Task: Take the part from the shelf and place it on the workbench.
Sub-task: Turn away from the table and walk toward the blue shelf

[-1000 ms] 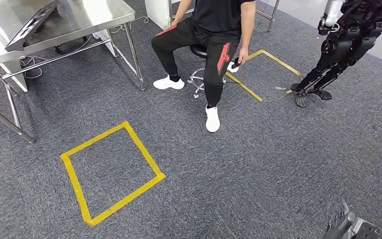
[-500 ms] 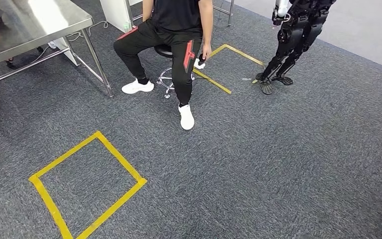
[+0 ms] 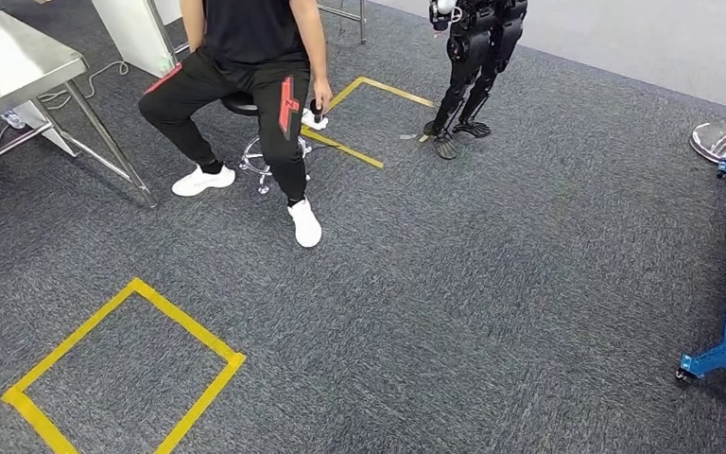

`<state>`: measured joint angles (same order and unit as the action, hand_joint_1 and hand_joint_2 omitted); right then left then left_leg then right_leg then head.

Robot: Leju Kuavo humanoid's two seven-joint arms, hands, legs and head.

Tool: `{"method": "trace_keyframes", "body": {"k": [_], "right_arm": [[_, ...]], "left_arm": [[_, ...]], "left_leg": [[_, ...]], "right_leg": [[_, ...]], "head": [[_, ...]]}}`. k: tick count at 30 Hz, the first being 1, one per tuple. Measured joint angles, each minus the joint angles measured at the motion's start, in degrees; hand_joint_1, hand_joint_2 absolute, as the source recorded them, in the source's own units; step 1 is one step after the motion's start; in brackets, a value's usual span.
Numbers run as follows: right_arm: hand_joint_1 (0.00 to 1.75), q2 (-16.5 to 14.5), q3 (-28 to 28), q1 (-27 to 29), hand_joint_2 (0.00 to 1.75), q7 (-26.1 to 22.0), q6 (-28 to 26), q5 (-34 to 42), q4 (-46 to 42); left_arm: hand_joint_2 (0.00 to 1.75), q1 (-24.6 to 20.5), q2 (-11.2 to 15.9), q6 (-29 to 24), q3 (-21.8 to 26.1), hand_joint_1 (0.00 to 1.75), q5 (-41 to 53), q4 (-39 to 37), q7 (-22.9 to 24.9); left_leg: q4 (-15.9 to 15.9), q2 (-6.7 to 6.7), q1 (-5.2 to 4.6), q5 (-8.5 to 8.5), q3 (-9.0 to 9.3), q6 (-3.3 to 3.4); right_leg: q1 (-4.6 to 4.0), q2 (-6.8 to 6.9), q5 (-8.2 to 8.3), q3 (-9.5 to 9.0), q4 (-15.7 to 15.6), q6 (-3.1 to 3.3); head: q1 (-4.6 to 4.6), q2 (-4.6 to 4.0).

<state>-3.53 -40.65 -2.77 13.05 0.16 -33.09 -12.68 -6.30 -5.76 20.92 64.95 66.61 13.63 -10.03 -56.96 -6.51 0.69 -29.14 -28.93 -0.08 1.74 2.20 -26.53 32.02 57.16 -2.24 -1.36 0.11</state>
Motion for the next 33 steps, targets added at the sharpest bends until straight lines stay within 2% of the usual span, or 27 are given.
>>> {"method": "trace_keyframes", "body": {"k": [1, 3, 4, 5, 6, 7, 8, 10, 12, 13, 15, 16, 17, 19, 21, 22, 23, 24, 25, 26, 27, 28, 29, 30, 31, 33], "right_arm": [[0.0, -0.1, 0.2, 0.0, 0.0, 0.1, 0.0, 0.0, 0.1], [0.0, -0.4, 0.5, -0.1, 0.0, 0.2, 0.1, 0.0, 0.3], [0.0, -0.4, 0.6, -0.2, 0.0, 0.2, 0.1, -0.1, 0.4], [0.0, -0.5, 0.8, -0.2, 0.0, 0.3, 0.1, -0.2, 0.4], [0.0, -0.5, 0.9, -0.1, 0.0, 0.5, 0.1, -0.4, 0.5], [0.0, -0.6, 1.0, -0.1, 0.0, 0.8, 0.0, -0.7, 0.6], [0.0, -0.6, 1.2, -0.1, 0.0, 1.1, 0.0, -1.1, 0.6], [0.0, -0.6, 1.6, -0.2, 0.0, 1.6, -0.1, -1.9, 0.7], [0.0, -0.6, 2.1, -0.4, 0.0, 1.9, -0.2, -2.3, 0.7], [0.0, -0.7, 2.3, -0.5, 0.0, 1.9, -0.2, -2.4, 0.7], [0.0, -0.6, 2.5, -0.4, 0.0, 2.0, -0.2, -2.5, 0.8], [0.0, -0.6, 2.6, -0.4, 0.0, 2.1, -0.2, -2.5, 0.8], [0.0, -0.6, 2.6, -0.5, 0.0, 2.1, -0.3, -2.5, 0.9], [0.0, -0.7, 2.7, -0.6, 0.0, 2.1, -0.3, -2.6, 0.9], [0.0, -0.7, 2.8, -0.5, 0.0, 1.8, -0.3, -2.7, 0.9], [0.0, -0.7, 2.8, -0.4, 0.0, 1.6, -0.3, -2.8, 0.9], [0.0, -0.7, 2.8, -0.3, 0.0, 1.5, -0.4, -2.9, 0.9], [0.0, -0.6, 2.8, -0.2, 0.0, 1.4, -0.4, -3.0, 0.9], [0.0, -0.6, 2.9, -0.2, 0.0, 1.4, -0.5, -3.0, 0.9], [0.0, -0.6, 2.9, -0.3, 0.0, 1.3, -0.6, -3.1, 0.9], [0.0, -0.6, 2.9, -0.4, 0.0, 1.3, -0.7, -3.1, 0.9], [0.0, -0.7, 3.0, -0.4, 0.0, 1.4, -0.8, -3.1, 0.9], [0.0, -0.7, 3.0, -0.5, 0.0, 1.4, -0.8, -3.1, 0.9], [0.0, -0.7, 3.0, -0.4, 0.0, 1.4, -0.9, -3.1, 0.9], [0.0, -0.7, 3.0, -0.4, 0.0, 1.5, -0.9, -3.1, 0.9], [0.0, -0.6, 3.0, -0.4, 0.0, 1.5, -1.0, -3.1, 1.0]], "left_arm": [[0.0, -0.1, -0.1, 0.0, -0.1, 0.0, 0.0, 0.0, 0.0], [0.0, -0.1, -0.1, 0.0, -0.1, 0.0, 0.1, 0.0, 0.0], [0.0, 0.0, -0.2, 0.1, -0.1, 0.0, 0.1, 0.0, -0.1], [0.0, 0.1, -0.2, 0.1, -0.2, 0.0, 0.2, 0.0, -0.2], [0.0, 0.2, -0.2, 0.1, -0.2, 0.0, 0.4, 0.0, -0.3], [0.0, 0.2, -0.2, 0.1, -0.3, 0.0, 0.5, 0.0, -0.4], [0.0, 0.2, -0.2, 0.1, -0.5, 0.0, 0.6, 0.0, -0.4], [0.0, 0.2, -0.1, 0.1, -0.7, 0.0, 0.8, 0.0, -0.3], [0.0, 0.1, -0.1, 0.1, -0.9, 0.0, 0.9, 0.0, 0.0], [0.0, 0.1, -0.1, 0.1, -1.0, 0.0, 1.0, 0.0, 0.1], [0.0, -0.1, -0.2, 0.1, -1.2, 0.0, 1.0, 0.0, 0.2], [0.0, -0.2, -0.3, 0.0, -1.2, 0.0, 1.0, 0.0, 0.2], [0.0, -0.2, -0.4, 0.0, -1.2, 0.0, 1.0, 0.0, 0.2], [0.0, -0.1, -0.4, 0.0, -1.2, 0.0, 1.0, 0.0, 0.3], [0.0, 0.0, -0.4, 0.0, -1.2, 0.0, 0.9, 0.0, 0.4], [0.0, 0.0, -0.4, 0.0, -1.2, 0.0, 0.8, 0.0, 0.4], [0.0, 0.0, -0.4, 0.0, -1.2, 0.0, 0.8, 0.0, 0.4], [0.0, 0.0, -0.5, 0.0, -1.2, 0.0, 0.8, 0.0, 0.4], [0.0, 0.0, -0.6, 0.0, -1.3, 0.0, 0.8, 0.0, 0.4], [0.0, 0.0, -0.6, 0.0, -1.3, 0.0, 0.9, 0.0, 0.4], [0.0, 0.0, -0.6, 0.0, -1.3, 0.0, 1.0, 0.0, 0.4], [0.0, 0.0, -0.6, 0.0, -1.4, 0.0, 1.1, 0.0, 0.4], [0.0, -0.2, -0.6, 0.0, -1.5, 0.0, 1.1, 0.0, 0.4], [0.0, -0.3, -0.7, 0.0, -1.5, 0.0, 1.2, 0.0, 0.5], [0.0, -0.5, -0.7, 0.0, -1.6, 0.0, 1.2, 0.0, 0.5], [0.0, -0.6, -0.7, 0.0, -1.6, 0.0, 1.4, 0.0, 0.6]], "left_leg": [[-1.4, 1.28, 0.23, -1.16, -0.45, -0.25], [-7.7, 4.79, 0.5, -5.15, -3.17, -0.48], [-11.9, 5.81, 0.52, -7.11, -5.09, -0.48], [-15.2, 6.32, 0.52, -8.2, -6.74, -0.48], [-16.7, 6.53, 0.54, -8.15, -7.62, -0.44], [-16.0, 6.68, 0.55, -6.93, -7.49, -0.36], [-13.3, 6.99, 0.59, -4.89, -6.39, -0.21], [-5.7, 9.87, 0.81, -0.96, -3.12, 0.16], [-1.6, 12.22, 0.81, 0.31, -1.54, 0.44], [-1.3, 12.14, 0.56, 0.24, -1.5, 0.64], [-0.8, 10.54, 0.22, 0.75, -1.43, 1.41], [-0.4, 9.74, 0.21, 1.13, -1.31, 1.88], [0.1, 8.84, 0.29, 1.47, -1.2, 2.26], [0.5, 6.95, 0.16, 1.76, -1.19, 2.63], [0.5, 5.02, -0.04, 1.77, -1.34, 2.66], [0.4, 4.17, -0.09, 1.76, -1.41, 2.65], [0.4, 3.43, -0.1, 1.74, -1.43, 2.62], [0.4, 2.75, -0.09, 1.7, -1.4, 2.54], [0.4, 2.14, -0.13, 1.64, -1.27, 2.39], [0.4, 1.59, -0.24, 1.51, -1.12, 2.12], [0.4, 1.1, -0.35, 1.38, -0.93, 1.77], [0.4, 0.62, -0.45, 1.25, -0.69, 1.39], [0.5, 0.12, -0.47, 1.18, -0.47, 0.98], [0.5, -0.27, -0.39, 1.11, -0.25, 0.59], [0.3, 0.11, -0.25, 0.81, -0.17, 0.2], [-2.8, 2.89, 0.07, -1.7, -1.33, -0.35]], "right_leg": [[0.2, -0.6, 0.16, -0.06, -0.1, 0.53], [0.24, -1.81, 0.43, -0.07, -0.1, 1.41], [0.09, -2.5, 0.53, 0.02, -0.1, 1.71], [-0.06, -3.28, 0.55, 0.07, -0.1, 1.81], [-0.16, -4.08, 0.57, 0.06, -0.1, 1.84], [-0.22, -4.89, 0.58, -0.01, 0.0, 1.83], [-0.23, -5.7, 0.58, -0.1, 0.1, 1.81], [-0.37, -7.17, 0.56, -0.01, 0.4, 1.64], [-0.54, -8.44, 0.68, 0.59, 0.7, 1.08], [-0.5, -9.11, 0.86, 0.97, 0.7, 0.58], [-0.3, -10.12, 1.32, 1.67, 0.5, -0.43], [-0.36, -9.35, 1.07, 2.14, 1.0, -0.65], [-0.53, -7.9, 0.2, 3.09, 2.6, -0.62], [-0.66, -4.29, -3.1, 6.36, 9.1, -0.19], [-0.62, -3.0, -5.67, 9.41, 15.7, -0.27], [-0.6, -2.78, -5.8, 9.51, 16.5, -0.59], [-0.57, -2.53, -5.11, 8.34, 14.9, -1.03], [-0.53, -1.93, -3.87, 5.97, 11.1, -1.47], [-0.49, -0.78, -2.56, 3.21, 6.6, -1.73], [-0.65, 0.46, -1.41, 1.04, 2.8, -1.76], [-0.81, 1.38, -0.62, -0.38, 0.4, -1.45], [-1.05, 1.79, -0.24, -0.69, -0.4, -0.97], [-1.33, 1.49, -0.06, -0.43, -0.3, -0.47], [-1.24, 0.9, 0.09, -0.33, -0.3, 0.11], [-0.95, 0.34, 0.24, -0.35, -0.5, 0.57], [-0.31, -0.78, 0.69, -0.62, -0.8, 1.62]], "head": [[0.08, 0.0], [0.19, 0.0], [0.22, 0.0], [0.21, 0.0], [0.21, 0.0], [0.21, 0.0], [0.21, 0.0], [0.21, 0.0], [0.15, 0.0], [0.14, 0.0], [0.14, 0.0], [0.1, 0.0], [-0.05, 0.0], [-0.33, 0.0], [-0.43, 0.0], [-0.44, 0.0], [-0.45, 0.0], [-0.45, 0.0], [-0.46, 0.0], [-0.46, 0.0], [-0.41, 0.0], [-0.36, 0.0], [-0.29, 0.0], [-0.27, 0.0], [-0.23, 0.0], [-0.09, 0.0]]}}
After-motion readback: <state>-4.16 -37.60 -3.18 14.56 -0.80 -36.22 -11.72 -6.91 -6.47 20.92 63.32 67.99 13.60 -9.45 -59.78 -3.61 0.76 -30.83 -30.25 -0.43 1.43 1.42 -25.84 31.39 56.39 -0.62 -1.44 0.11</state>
